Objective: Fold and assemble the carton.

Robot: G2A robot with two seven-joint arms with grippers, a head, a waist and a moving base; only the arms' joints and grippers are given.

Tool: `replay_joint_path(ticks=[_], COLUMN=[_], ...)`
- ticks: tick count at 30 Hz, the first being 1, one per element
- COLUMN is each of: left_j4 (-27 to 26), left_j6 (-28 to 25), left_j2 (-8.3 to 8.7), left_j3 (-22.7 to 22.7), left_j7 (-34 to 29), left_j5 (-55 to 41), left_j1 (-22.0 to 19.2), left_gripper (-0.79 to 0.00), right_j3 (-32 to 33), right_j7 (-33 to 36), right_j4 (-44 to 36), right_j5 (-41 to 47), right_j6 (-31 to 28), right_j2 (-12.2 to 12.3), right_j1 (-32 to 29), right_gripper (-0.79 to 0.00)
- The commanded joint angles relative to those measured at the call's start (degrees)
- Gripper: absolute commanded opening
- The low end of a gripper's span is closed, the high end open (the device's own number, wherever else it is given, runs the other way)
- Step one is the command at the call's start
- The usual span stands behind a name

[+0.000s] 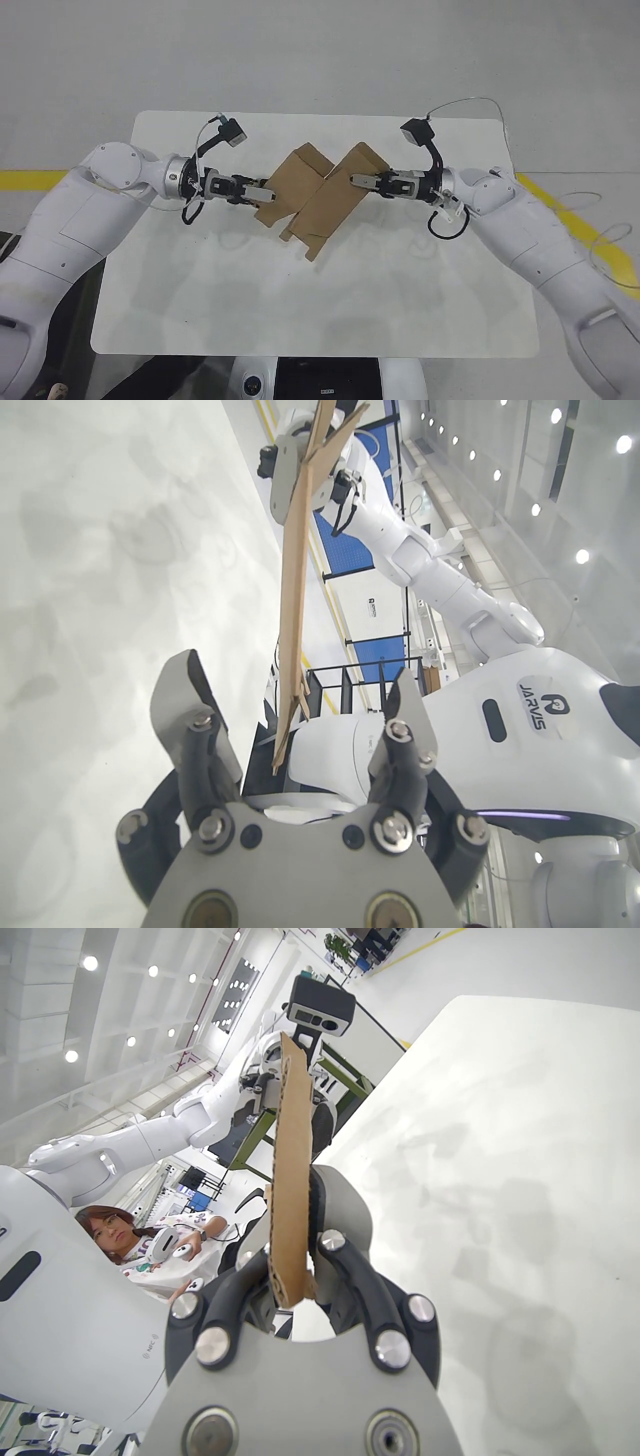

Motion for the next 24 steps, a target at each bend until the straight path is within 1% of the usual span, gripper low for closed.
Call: replay_joint_path(ticks=[1,6,12,24], left_j4=[1.21,3.73,3.77,2.78], left_j6=[-0.8,-2.49,-3.71,-3.92], left_j2=[-0.27,-1.14,-1.95,-2.09], left_j3=[-0.2,-0.57,-1.52,-4.11], left_j7=[0.82,2.51,3.74,3.95], left_j5=[-0.16,-0.78,-1.3,0.15], left_j1=[0.2,0.52,0.83,2.27], left_gripper=[0.0,0.0,0.0,0.0], right_j3=[0.33,1.44,2.13,3.43], right_j7=[-0.86,-3.84,-9.92,-19.91], right_j4=[0.81,2.92,3.61,5.94], right_j5=[-0.23,-2.74,-8.04,-17.5], right_j6=[-0.86,-1.3,-0.21,1.93], right_j2=[-0.25,-1.18,-2.73,-5.64], right_j1=[0.14,0.6,0.47,0.33], right_gripper=[-0.785,-0.785,-0.785,-0.785])
